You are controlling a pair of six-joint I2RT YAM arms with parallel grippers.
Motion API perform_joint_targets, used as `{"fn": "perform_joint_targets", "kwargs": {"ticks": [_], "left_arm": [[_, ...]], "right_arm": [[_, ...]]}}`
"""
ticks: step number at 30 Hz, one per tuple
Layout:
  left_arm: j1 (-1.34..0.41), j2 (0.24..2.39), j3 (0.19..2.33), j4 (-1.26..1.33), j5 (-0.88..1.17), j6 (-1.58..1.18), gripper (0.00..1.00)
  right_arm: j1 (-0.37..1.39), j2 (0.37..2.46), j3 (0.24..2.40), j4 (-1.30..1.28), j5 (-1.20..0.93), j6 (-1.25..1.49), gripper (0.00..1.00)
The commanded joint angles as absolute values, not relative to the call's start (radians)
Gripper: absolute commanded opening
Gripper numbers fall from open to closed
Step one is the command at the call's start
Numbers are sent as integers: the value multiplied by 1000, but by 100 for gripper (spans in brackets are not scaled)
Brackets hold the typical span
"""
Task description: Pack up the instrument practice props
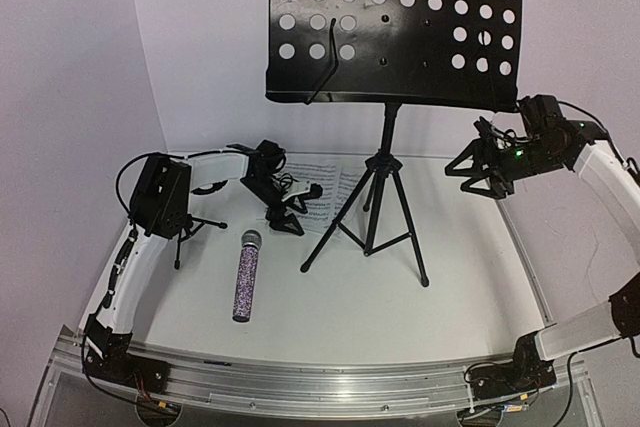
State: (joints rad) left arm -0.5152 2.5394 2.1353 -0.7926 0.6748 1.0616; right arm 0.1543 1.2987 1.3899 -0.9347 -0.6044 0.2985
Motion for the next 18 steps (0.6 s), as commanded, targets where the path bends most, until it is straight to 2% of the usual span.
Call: {"fn": "perform_joint_targets", "kwargs": {"ticks": [1, 6, 10, 15, 18], "left_arm": [[-517, 2530, 2075, -655, 656, 1220, 82], [-538, 2543, 2018, -467, 559, 1109, 78], [-546, 2562, 1993, -383, 491, 1043, 61], [-550, 2580, 1988, -285, 465, 863, 52], [-551, 2582, 2000, -254, 452, 770, 50]], "right_arm": [[161, 1283, 1365, -904, -643, 271, 72], [161, 1302, 1357, -886, -663, 271, 72], [161, 1315, 1361, -879, -672, 262, 72], [161, 1336, 1361, -874, -680, 261, 72], [161, 1345, 1361, -869, -681, 274, 72]]}}
